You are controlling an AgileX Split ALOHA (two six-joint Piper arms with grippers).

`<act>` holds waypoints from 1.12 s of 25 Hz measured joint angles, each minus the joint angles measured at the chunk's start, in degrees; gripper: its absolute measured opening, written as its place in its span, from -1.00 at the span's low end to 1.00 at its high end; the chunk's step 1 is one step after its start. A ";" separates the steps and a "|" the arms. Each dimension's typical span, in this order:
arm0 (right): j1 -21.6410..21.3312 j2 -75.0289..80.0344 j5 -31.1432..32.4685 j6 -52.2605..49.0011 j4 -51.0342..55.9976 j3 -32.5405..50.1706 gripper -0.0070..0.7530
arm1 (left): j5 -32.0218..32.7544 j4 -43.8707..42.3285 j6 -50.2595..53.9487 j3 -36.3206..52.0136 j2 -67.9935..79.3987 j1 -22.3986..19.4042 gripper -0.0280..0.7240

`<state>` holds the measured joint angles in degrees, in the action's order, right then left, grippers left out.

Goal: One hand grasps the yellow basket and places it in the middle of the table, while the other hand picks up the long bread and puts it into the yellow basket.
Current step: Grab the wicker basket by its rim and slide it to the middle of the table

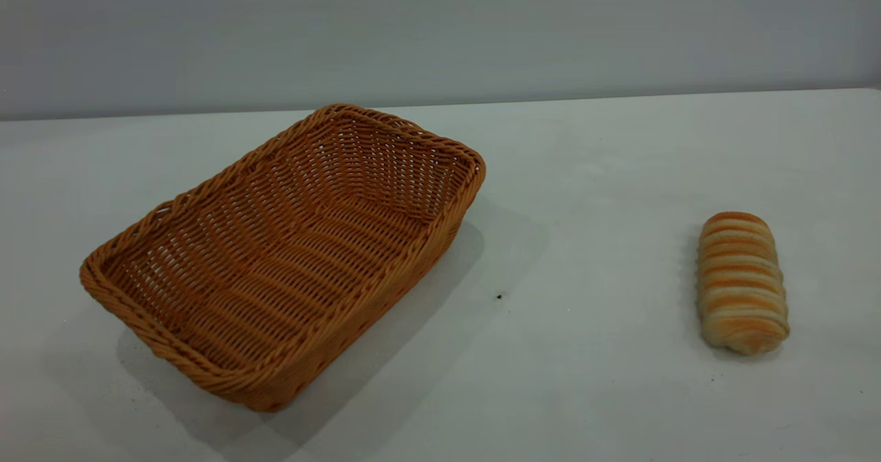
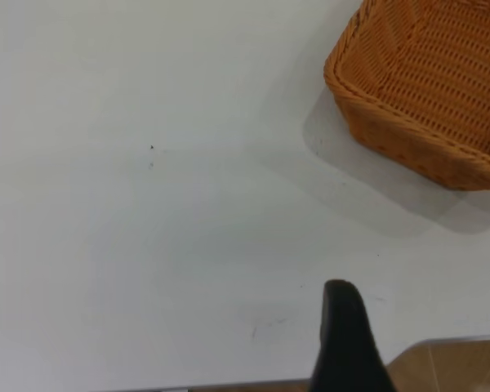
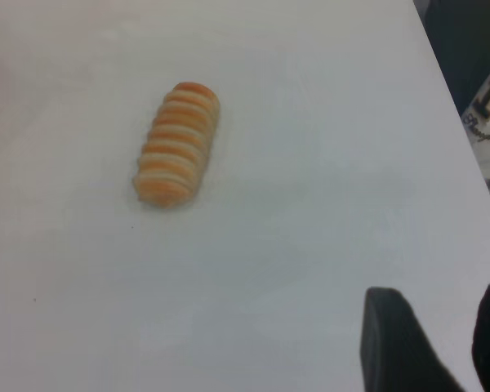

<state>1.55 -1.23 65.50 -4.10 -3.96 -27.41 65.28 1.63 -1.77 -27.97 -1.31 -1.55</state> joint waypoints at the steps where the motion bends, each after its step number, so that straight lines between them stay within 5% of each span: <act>1: 0.00 0.00 0.00 0.00 0.00 0.00 -0.25 | 0.00 0.00 0.00 0.00 0.00 0.00 0.49; 12: 0.00 0.00 0.00 0.00 0.00 0.00 -0.25 | 0.00 0.00 0.00 0.00 0.00 0.17 0.49; 17: 0.43 0.00 0.00 0.00 0.00 0.00 -0.25 | 0.00 0.00 0.00 0.00 0.00 3.70 0.49; 28: 7.21 0.00 0.00 0.00 0.00 0.00 -0.25 | 0.00 0.00 0.00 0.00 0.00 7.87 0.49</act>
<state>8.76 -1.23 65.50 -4.10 -3.96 -27.41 65.28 1.63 -1.77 -27.97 -1.31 6.32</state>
